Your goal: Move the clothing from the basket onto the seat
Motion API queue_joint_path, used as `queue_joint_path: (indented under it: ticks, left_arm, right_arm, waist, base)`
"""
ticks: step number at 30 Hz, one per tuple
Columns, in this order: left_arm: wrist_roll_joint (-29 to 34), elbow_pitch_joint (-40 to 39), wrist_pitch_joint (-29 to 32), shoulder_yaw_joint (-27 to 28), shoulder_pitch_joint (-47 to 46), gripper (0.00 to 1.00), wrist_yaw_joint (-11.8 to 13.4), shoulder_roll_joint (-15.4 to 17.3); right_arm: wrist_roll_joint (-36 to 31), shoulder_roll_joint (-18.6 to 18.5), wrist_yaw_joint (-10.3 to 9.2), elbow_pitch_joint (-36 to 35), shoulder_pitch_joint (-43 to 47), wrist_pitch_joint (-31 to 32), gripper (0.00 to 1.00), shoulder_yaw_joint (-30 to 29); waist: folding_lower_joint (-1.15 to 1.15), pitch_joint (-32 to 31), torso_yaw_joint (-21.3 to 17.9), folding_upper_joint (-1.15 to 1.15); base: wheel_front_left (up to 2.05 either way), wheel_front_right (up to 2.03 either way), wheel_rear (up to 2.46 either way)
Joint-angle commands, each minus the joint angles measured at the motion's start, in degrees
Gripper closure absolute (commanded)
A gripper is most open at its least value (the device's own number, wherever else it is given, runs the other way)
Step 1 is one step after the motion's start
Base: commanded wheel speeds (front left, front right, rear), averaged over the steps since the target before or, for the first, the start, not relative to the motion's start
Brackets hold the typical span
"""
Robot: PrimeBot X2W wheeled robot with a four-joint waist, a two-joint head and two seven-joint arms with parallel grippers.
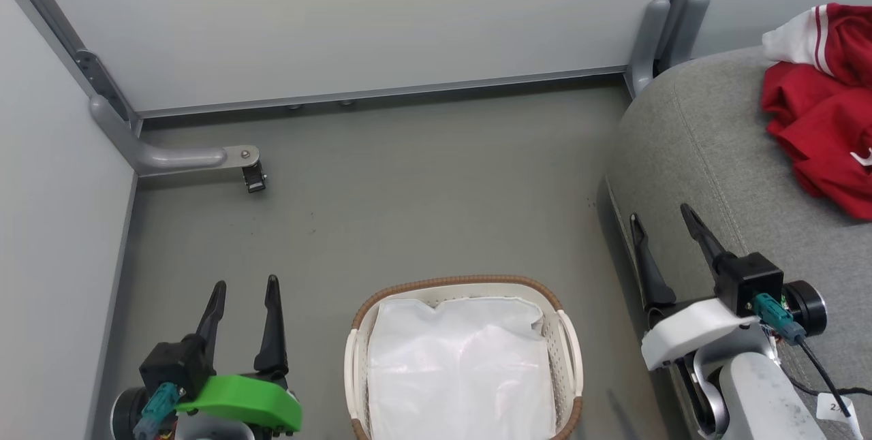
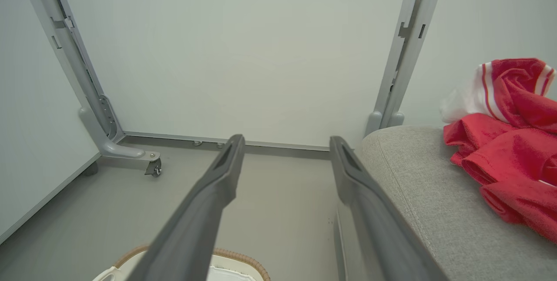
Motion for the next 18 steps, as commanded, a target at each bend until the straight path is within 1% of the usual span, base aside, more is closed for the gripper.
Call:
queue_joint_path:
  ticks: [1,5,10,18]
  left_arm:
    - [0.6,-0.09,-0.03,0.41,1.56,0.0,-0.25,-0.04]
    - [1.02,-0.31,-0.03,1.67,3.09,0.0,-0.64,-0.14]
    - [1.08,-0.14,-0.03,2.77,4.52,0.0,-0.75,-0.22]
    - [-0.08,0.44,-0.03,1.86,4.87,0.0,-0.96,-0.24]
  right_arm:
    - [0.89,-0.22,-0.09,-0.66,1.73,-0.24,0.0,0.01]
    - [4.16,-0.19,-0.09,-1.49,4.27,-0.25,0.0,0.15]
    - [4.51,-0.16,-0.09,-1.68,6.04,-0.24,0.0,-0.18]
    - [3.93,-0.15,-0.09,-1.28,7.34,-0.25,0.0,-0.79]
  waist:
    - [0.01,-0.41,-0.16,0.0]
    - [0.01,-0.88,-0.71,0.0]
    - [0.01,-1.48,-1.17,0.0]
    - [0.01,-2.44,-1.43,0.0]
  base:
    - [0.0,0.0,0.0]
    - [0.0,0.0,0.0]
    - [0.0,0.0,0.0]
    - [0.0,0.0,0.0]
